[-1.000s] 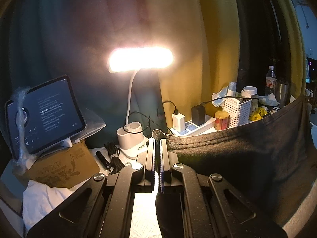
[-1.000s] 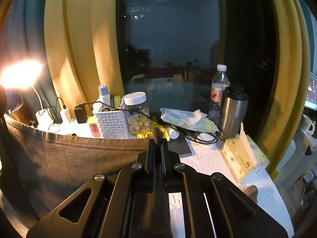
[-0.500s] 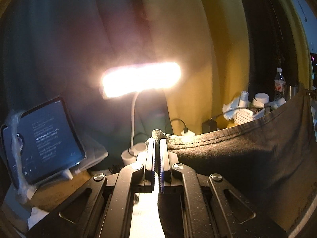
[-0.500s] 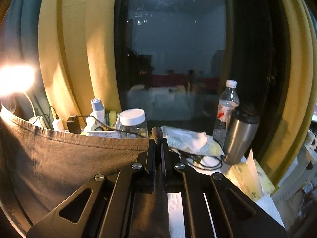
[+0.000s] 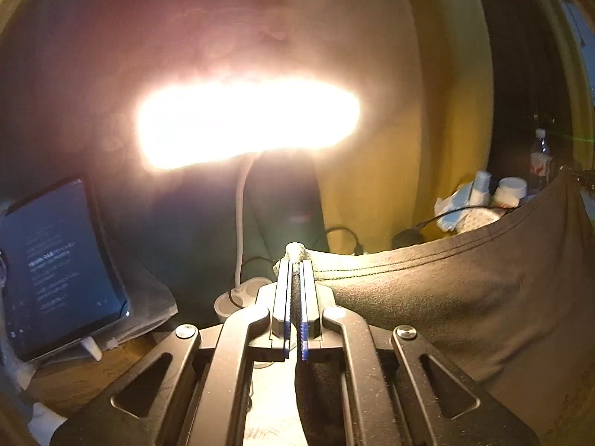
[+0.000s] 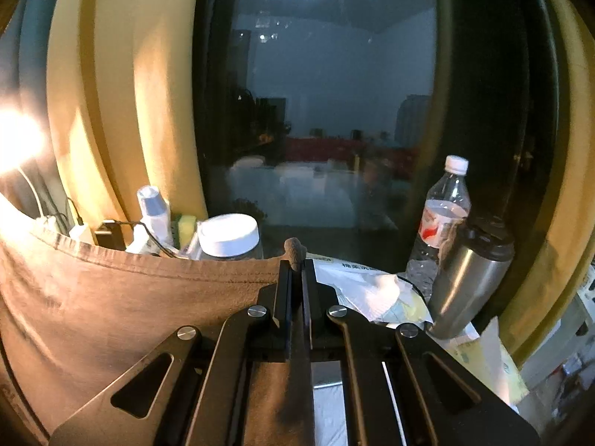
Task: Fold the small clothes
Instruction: 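Lift the held hem with both tools and fold it over toward the collar, then open both tools and release the folded hem onto the shirt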
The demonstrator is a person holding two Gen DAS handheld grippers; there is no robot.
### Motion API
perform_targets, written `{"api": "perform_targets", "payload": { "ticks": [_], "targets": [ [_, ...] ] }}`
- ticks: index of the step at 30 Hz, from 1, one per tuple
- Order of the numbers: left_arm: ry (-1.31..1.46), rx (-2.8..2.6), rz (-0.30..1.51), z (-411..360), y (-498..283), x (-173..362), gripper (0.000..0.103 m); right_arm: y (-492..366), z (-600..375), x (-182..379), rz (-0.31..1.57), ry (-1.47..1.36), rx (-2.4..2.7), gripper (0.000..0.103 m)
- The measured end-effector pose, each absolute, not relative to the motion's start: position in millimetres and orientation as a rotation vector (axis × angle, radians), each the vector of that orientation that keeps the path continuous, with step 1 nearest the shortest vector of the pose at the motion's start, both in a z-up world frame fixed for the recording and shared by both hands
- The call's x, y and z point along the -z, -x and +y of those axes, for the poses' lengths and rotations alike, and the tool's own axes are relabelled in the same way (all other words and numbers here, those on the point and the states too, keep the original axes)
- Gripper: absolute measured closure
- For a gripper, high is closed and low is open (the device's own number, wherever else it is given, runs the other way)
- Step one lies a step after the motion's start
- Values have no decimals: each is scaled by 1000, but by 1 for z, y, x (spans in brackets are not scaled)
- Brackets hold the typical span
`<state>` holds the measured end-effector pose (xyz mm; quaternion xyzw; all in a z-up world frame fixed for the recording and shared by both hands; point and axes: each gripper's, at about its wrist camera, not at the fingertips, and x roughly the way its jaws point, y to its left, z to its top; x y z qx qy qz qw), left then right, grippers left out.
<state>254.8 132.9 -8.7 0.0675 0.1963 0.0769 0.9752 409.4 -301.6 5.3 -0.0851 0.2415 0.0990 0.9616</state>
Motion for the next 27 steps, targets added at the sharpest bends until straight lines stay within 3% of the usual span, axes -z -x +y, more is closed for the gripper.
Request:
{"api": "perform_targets", "payload": {
  "ticks": [13, 27],
  "targets": [
    [-110, -139, 564, 144, -304, 76, 101, -447, -294, 67, 600, 227, -133, 97],
    [-92, -175, 714, 147, -333, 116, 97, -459, -293, 96, 667, 250, -105, 97]
  ]
}}
